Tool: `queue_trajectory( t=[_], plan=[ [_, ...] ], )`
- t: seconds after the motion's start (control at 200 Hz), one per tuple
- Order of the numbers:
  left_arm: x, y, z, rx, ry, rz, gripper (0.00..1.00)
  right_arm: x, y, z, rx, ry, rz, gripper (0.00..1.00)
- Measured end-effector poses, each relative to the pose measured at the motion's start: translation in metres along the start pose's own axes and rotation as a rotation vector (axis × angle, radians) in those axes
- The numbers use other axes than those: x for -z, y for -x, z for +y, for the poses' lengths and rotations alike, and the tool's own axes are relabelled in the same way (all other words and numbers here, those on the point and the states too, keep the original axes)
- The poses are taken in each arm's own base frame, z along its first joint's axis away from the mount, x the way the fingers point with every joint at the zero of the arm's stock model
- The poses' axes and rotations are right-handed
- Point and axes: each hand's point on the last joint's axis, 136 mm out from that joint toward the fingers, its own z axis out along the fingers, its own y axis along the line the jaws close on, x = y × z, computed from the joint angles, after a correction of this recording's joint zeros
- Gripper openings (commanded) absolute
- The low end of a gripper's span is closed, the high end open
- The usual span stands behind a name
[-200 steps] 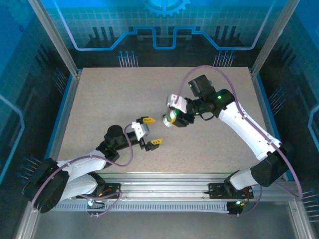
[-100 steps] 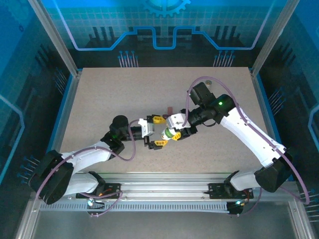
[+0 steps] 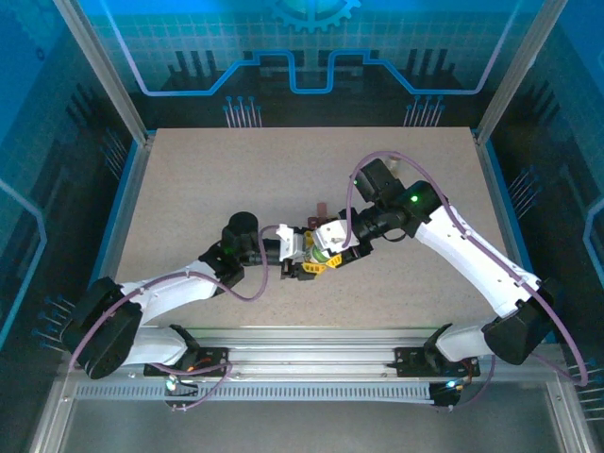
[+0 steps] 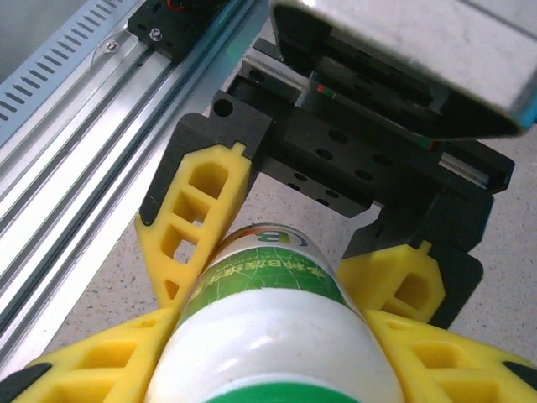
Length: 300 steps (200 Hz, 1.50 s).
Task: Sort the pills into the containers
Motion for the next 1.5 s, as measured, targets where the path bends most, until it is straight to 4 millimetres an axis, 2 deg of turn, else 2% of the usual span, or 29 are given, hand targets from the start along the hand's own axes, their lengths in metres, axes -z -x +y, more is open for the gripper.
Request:
queue_trajectory(
  t=[0.06, 0.16, 0.215, 0.38, 0.485, 0.58, 0.69, 0.74, 0.866, 1.116, 1.266, 1.391, 1.501],
  plan=[
    [0.0, -0.001, 0.001, -0.004, 0.005, 0.004, 0.43, 0.0, -0.001, -0.001, 0.004, -0.003, 0.006, 0.37],
    [0.0, -0.002, 0.001, -0.007, 0.01, 0.011, 0.25, -0.002, -0.003, 0.0, 0.005, -0.002, 0.009, 0.38],
    [0.0, -0.004, 0.001, -0.008, 0.012, 0.015, 0.19, -0.003, -0.004, -0.001, 0.007, -0.004, 0.009, 0.38],
    [0.0, -0.007, 0.003, -0.017, 0.027, 0.022, 0.0, -0.005, -0.006, -0.001, 0.007, -0.008, 0.009, 0.53],
    [0.0, -0.01, 0.005, -0.026, 0.049, 0.03, 0.0, -0.009, -0.01, -0.001, -0.017, -0.01, 0.009, 0.66],
    [-0.001, -0.013, 0.005, -0.04, 0.067, 0.037, 0.0, -0.008, -0.017, -0.005, -0.054, -0.028, 0.013, 0.73],
    [0.0, -0.013, 0.014, -0.055, 0.121, 0.036, 0.0, -0.004, -0.021, -0.013, -0.078, -0.057, 0.014, 0.88],
    [0.001, -0.013, 0.018, -0.059, 0.149, 0.035, 0.0, -0.003, -0.023, -0.015, -0.096, -0.069, 0.015, 0.91],
    [0.001, -0.017, 0.031, -0.054, 0.219, 0.029, 0.0, 0.009, -0.027, -0.024, -0.137, -0.132, 0.011, 0.92],
    [-0.001, -0.046, 0.066, 0.016, 0.396, 0.047, 0.0, 0.051, -0.029, -0.053, -0.346, -0.413, -0.076, 0.86],
    [-0.001, -0.054, 0.081, 0.063, 0.468, 0.021, 0.0, 0.069, -0.044, -0.084, -0.65, -0.62, -0.143, 0.77],
    [-0.002, -0.059, 0.089, 0.097, 0.504, -0.008, 0.0, 0.081, -0.063, -0.101, -0.957, -0.752, -0.208, 0.77],
    [-0.003, -0.063, 0.094, 0.119, 0.53, -0.028, 0.0, 0.086, -0.073, -0.107, -1.188, -0.813, -0.288, 0.77]
  ],
)
